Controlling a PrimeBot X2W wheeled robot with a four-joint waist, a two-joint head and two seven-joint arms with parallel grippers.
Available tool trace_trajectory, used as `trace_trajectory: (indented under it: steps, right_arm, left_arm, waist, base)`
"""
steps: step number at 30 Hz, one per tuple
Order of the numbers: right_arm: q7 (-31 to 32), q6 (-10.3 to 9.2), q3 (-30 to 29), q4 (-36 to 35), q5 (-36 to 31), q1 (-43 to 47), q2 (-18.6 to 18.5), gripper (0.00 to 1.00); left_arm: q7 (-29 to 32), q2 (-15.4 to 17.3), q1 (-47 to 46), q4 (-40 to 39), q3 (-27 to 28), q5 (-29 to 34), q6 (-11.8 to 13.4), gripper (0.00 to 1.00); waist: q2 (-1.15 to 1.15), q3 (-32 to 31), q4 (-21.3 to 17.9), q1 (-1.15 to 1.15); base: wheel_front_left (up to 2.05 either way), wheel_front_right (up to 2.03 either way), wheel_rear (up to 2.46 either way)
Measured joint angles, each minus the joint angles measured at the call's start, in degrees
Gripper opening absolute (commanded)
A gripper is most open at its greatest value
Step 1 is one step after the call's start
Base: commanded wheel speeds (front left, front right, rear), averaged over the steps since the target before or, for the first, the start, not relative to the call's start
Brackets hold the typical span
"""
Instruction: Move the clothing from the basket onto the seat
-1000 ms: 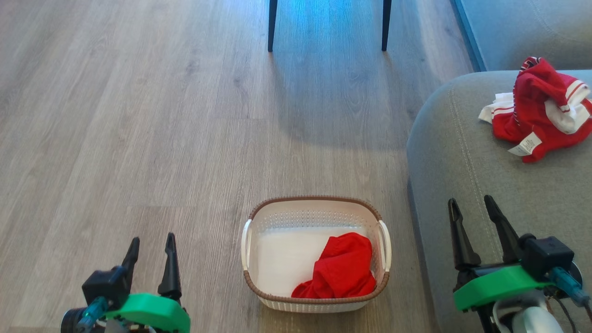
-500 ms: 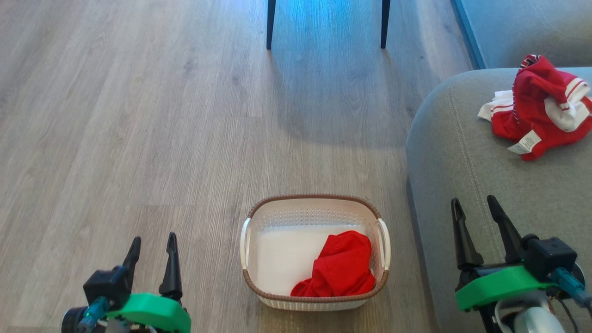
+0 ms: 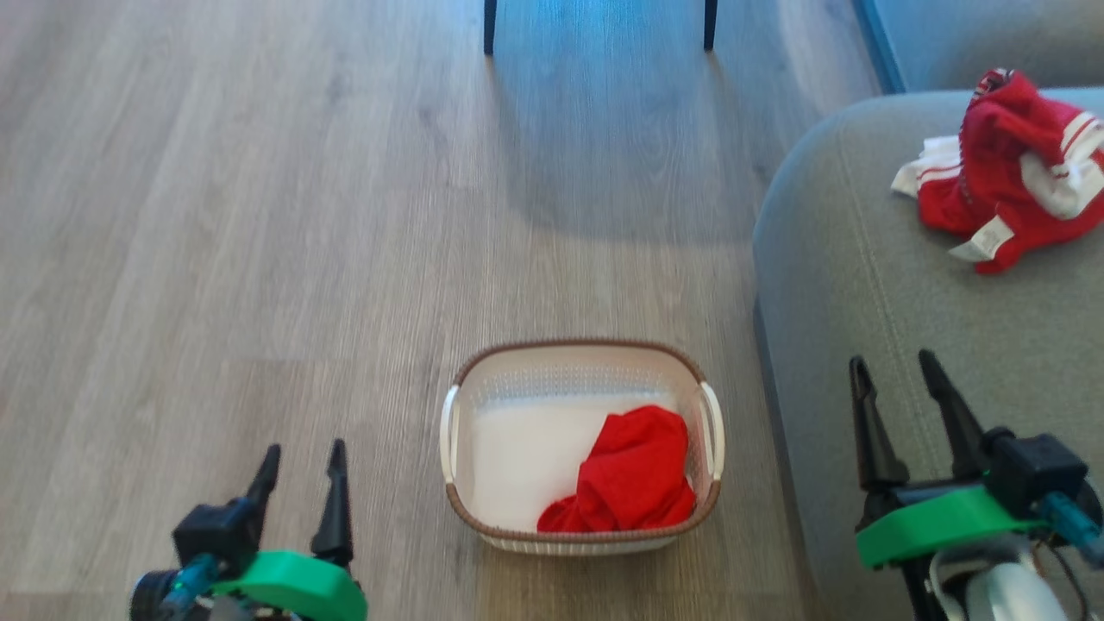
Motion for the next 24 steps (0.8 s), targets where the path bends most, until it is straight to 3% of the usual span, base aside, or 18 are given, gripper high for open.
trace_trajectory:
  steps: [4,11,24]
  right_arm:
    - [0.0,0.00,-0.7,-2.0,-1.3,-1.4,0.0,1.00]
    - [0.2,0.00,-0.4,-5.5,-3.2,-9.9,0.0,1.00]
    - [0.0,0.00,0.7,-9.8,-4.8,-22.5,0.0,1.00]
  left_arm:
    - [0.1,0.0,-1.5,1.3,-2.1,0.6,-1.0,1.00]
    - [0.8,-1.0,-12.9,5.4,-7.1,1.6,-3.6,1.00]
    - [1.4,-2.6,-31.8,24.1,-17.7,2.4,-7.1,1.00]
  waist:
    - [0.00,2.8,-0.2,0.00]
    - [0.00,10.3,-1.3,0.00]
    - [0.00,26.5,-5.2,0.01]
  base:
    - [0.00,0.00,0.00]
    - [0.00,0.00,0.00]
    - [0.00,0.00,0.00]
